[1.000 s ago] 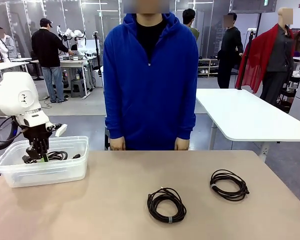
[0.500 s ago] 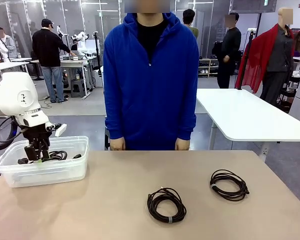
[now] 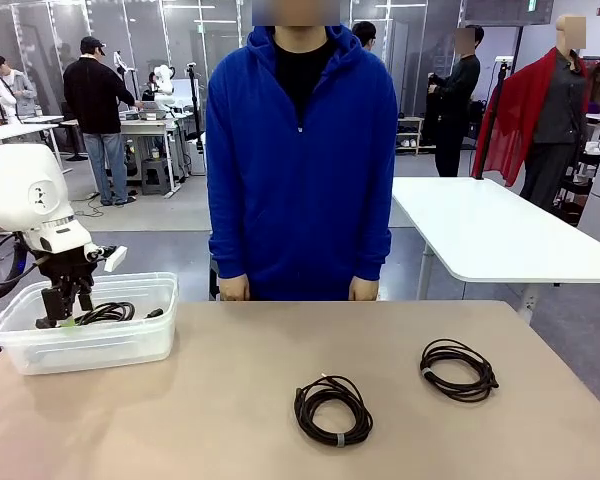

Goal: Organize and store the cables.
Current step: Place the Power Cable into the Organizing box.

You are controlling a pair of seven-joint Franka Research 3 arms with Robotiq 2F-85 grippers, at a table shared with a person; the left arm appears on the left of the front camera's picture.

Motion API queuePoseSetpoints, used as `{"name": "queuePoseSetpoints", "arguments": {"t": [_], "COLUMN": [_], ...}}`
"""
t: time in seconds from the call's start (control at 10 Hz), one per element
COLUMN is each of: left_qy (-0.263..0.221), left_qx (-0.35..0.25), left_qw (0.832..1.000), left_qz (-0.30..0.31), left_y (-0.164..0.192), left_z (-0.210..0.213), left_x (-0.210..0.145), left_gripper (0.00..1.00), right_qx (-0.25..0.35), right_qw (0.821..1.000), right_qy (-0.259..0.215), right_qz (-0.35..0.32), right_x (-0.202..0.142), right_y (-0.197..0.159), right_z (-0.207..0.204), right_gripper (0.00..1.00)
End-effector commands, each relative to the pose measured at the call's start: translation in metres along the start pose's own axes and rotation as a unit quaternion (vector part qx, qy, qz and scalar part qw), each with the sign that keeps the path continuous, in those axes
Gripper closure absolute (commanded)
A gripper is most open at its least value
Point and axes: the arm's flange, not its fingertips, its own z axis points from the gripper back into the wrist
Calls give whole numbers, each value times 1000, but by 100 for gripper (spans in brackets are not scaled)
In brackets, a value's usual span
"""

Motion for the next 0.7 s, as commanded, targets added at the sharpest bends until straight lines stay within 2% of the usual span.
{"name": "queuePoseSetpoints", "arguments": {"t": [0.0, 0.6], "left_qy": [0, 0], "left_qx": [-5, -5], "left_qw": [1000, 1000], "left_qz": [-4, -4], "left_y": [0, 0], "left_z": [1, 1], "left_x": [5, 5], "left_gripper": [0, 0], "right_qx": [0, 0], "right_qw": [1000, 1000], "right_qy": [0, 0], "right_qz": [2, 2], "right_x": [0, 0], "right_y": [1, 1], "right_z": [0, 0], "right_gripper": [0, 0]}}
